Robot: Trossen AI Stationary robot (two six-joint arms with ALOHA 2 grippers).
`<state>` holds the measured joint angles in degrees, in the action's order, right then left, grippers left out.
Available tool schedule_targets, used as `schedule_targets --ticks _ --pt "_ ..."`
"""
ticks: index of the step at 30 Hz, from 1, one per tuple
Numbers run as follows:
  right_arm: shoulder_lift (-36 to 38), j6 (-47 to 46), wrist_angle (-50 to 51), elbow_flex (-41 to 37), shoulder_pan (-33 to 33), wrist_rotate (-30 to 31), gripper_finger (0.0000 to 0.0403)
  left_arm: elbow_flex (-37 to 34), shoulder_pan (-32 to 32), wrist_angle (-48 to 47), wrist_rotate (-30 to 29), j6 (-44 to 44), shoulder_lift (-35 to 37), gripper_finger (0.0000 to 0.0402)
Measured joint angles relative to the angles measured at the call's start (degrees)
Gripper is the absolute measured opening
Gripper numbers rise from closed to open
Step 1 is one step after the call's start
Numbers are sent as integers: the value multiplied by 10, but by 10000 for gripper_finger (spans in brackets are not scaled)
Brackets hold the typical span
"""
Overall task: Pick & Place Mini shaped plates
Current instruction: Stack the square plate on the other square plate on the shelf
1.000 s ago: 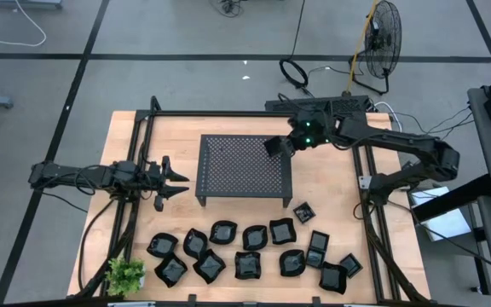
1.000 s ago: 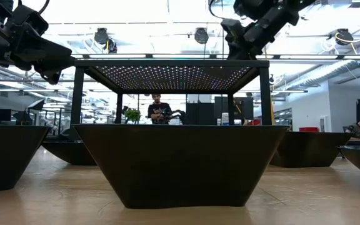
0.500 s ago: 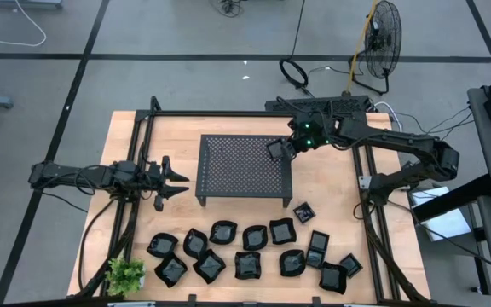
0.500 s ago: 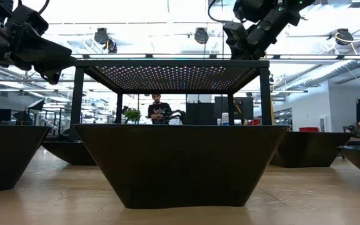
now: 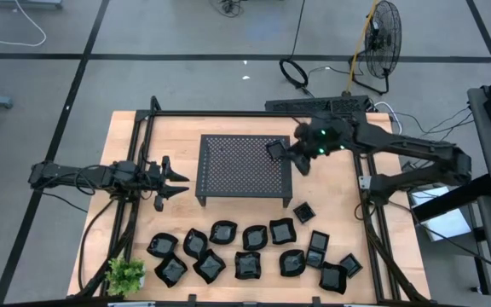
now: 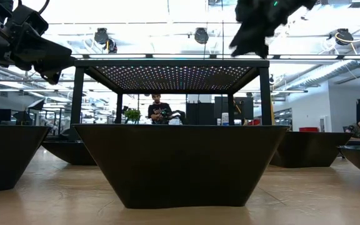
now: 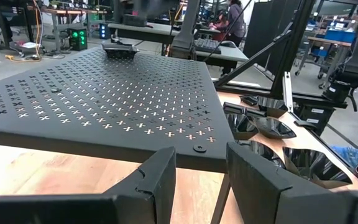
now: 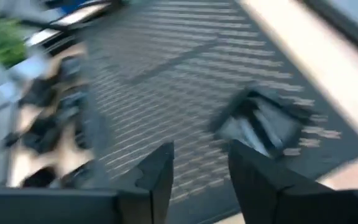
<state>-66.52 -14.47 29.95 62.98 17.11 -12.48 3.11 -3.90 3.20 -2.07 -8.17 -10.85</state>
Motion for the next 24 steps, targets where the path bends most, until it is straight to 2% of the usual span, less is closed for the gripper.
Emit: schedule_targets --ticks 4,11,14,16,21,24 --pt "42 4 30 0 -84 -21 162 0 0 0 0 0 0 145" --pt "68 -47 56 0 -339 165 167 0 0 0 0 0 0 145" --pt "52 -126 77 0 -448 232 167 0 0 0 0 0 0 145" --pt "35 -199 124 0 -509 255 167 0 0 0 0 0 0 145" --pt "-22 -426 277 0 -632 257 167 0 0 0 0 0 0 145" --pt "-60 -544 331 0 -684 245 167 0 0 0 0 0 0 145"
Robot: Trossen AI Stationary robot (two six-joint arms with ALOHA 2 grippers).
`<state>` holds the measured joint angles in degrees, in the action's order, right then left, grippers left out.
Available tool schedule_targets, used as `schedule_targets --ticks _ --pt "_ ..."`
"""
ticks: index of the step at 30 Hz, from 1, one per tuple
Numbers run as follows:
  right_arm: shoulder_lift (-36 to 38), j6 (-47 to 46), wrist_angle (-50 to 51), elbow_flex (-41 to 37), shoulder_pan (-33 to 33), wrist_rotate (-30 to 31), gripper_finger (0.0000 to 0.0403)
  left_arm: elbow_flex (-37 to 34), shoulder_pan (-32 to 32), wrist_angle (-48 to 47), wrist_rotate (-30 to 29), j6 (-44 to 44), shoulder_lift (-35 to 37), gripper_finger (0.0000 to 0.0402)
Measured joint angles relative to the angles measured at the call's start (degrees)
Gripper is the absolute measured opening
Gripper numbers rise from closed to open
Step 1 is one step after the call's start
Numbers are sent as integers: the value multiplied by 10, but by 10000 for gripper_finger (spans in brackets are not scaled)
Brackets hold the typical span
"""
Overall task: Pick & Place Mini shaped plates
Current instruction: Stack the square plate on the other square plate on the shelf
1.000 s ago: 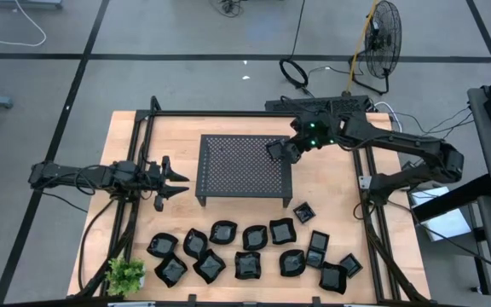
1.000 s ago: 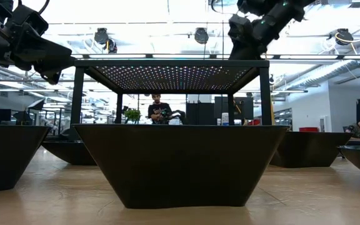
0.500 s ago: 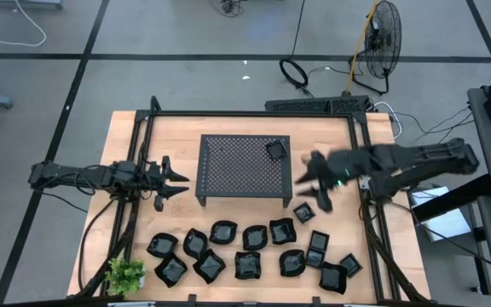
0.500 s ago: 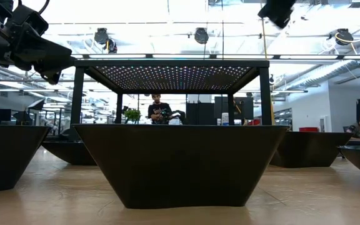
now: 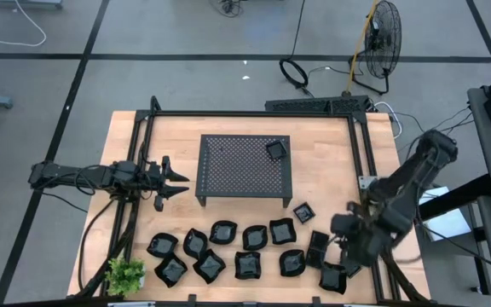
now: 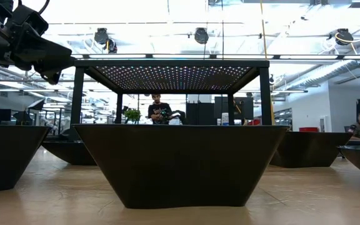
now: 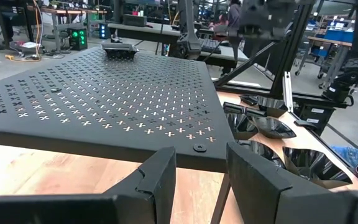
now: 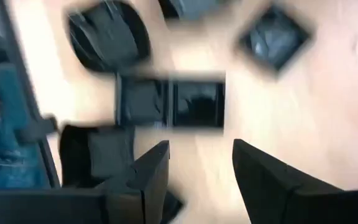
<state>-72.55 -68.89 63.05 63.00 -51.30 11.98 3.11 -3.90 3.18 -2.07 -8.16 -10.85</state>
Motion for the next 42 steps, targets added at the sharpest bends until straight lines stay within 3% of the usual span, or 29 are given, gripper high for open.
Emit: schedule_targets --ticks 4,8,20,27,32,42 --pt "-49 -132 40 0 -36 -60 167 0 0 0 0 0 0 145" --pt "-88 -180 35 0 -52 -95 167 0 0 0 0 0 0 145" --pt "-144 -168 17 -12 -52 -141 167 0 0 0 0 0 0 145" --pt "-116 -202 -121 -114 -52 -213 167 0 0 0 0 0 0 145" --pt "-94 -207 -186 -151 -52 -208 167 0 0 0 0 0 0 145" --pt "-93 -220 -196 -187 -62 -210 167 0 0 0 0 0 0 145"
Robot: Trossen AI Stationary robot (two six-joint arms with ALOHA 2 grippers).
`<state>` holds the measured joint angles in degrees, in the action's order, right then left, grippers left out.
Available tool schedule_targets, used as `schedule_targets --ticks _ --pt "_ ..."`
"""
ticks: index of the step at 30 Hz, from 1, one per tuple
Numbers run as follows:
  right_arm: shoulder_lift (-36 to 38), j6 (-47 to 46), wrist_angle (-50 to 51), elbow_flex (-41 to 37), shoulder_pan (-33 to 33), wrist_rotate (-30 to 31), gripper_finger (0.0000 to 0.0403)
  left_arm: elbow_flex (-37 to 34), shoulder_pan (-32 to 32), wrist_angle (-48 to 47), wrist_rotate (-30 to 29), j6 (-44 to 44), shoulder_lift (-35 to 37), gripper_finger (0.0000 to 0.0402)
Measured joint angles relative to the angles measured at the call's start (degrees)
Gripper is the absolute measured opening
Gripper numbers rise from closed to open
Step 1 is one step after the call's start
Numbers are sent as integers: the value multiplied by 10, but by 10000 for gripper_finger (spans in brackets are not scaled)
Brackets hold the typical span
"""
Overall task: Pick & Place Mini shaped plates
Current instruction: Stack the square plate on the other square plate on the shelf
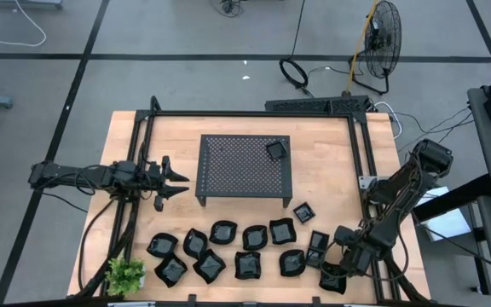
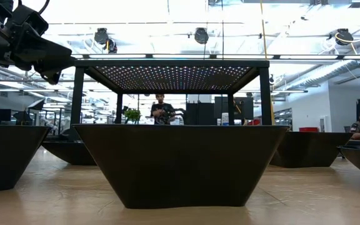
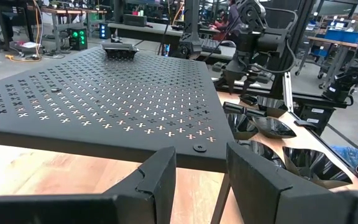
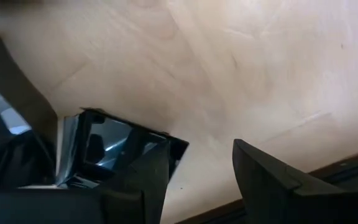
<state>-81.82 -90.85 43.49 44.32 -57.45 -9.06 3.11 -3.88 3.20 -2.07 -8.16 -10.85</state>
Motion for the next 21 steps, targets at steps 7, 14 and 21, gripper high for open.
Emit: schedule_targets --ticks 7,14,21 --pt "0 0 -72 -15 0 0 142 0 0 0 0 0 0 145" --pt "0 0 -82 -28 0 -10 100 0 0 0 0 0 0 145" --pt "0 2 -79 -29 0 -21 60 0 0 0 0 0 0 145"
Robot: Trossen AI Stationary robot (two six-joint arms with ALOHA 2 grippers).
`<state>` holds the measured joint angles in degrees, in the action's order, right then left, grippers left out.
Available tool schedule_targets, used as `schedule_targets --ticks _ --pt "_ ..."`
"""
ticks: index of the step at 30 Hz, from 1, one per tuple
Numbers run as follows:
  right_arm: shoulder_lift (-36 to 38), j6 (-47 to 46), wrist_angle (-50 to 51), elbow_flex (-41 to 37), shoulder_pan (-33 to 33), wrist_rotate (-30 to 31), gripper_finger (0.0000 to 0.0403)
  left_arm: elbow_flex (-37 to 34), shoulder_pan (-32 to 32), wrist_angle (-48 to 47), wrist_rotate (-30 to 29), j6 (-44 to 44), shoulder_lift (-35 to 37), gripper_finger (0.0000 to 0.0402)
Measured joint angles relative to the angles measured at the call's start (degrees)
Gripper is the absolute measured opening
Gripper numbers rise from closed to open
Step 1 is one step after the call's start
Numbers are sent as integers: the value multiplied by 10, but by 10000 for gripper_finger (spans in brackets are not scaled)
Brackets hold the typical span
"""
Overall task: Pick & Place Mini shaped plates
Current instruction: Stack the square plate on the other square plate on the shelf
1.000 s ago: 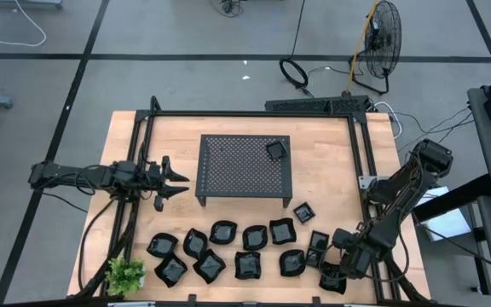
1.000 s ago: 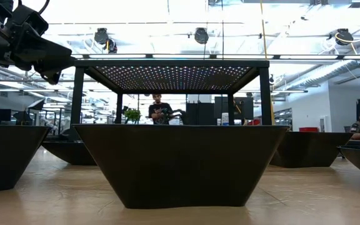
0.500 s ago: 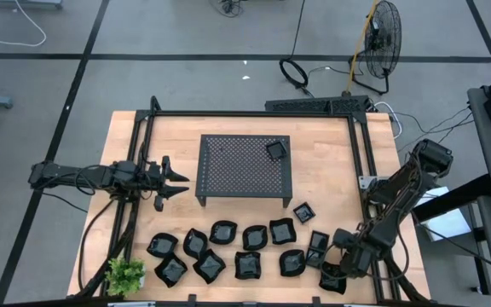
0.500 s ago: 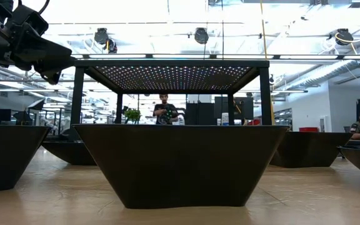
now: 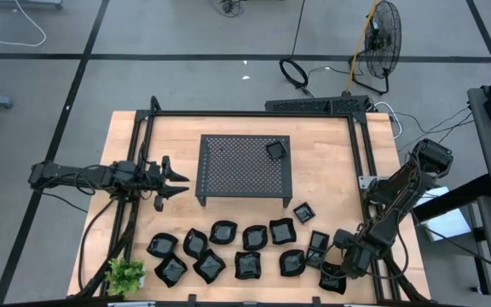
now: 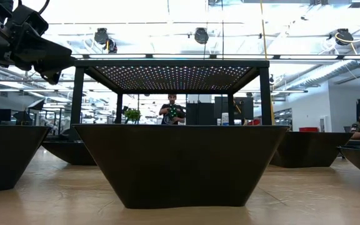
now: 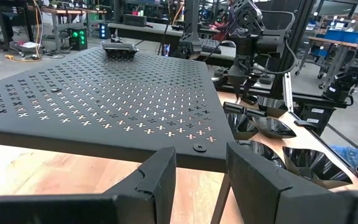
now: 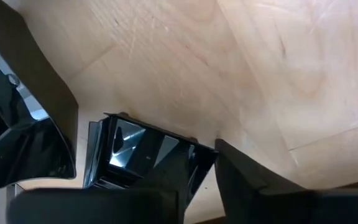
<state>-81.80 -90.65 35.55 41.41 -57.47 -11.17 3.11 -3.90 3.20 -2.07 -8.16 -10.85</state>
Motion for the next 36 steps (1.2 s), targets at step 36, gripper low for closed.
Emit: schedule_targets --ticks 36 --pt "261 -22 139 -1 3 335 0 0 0 0 0 0 0 145"
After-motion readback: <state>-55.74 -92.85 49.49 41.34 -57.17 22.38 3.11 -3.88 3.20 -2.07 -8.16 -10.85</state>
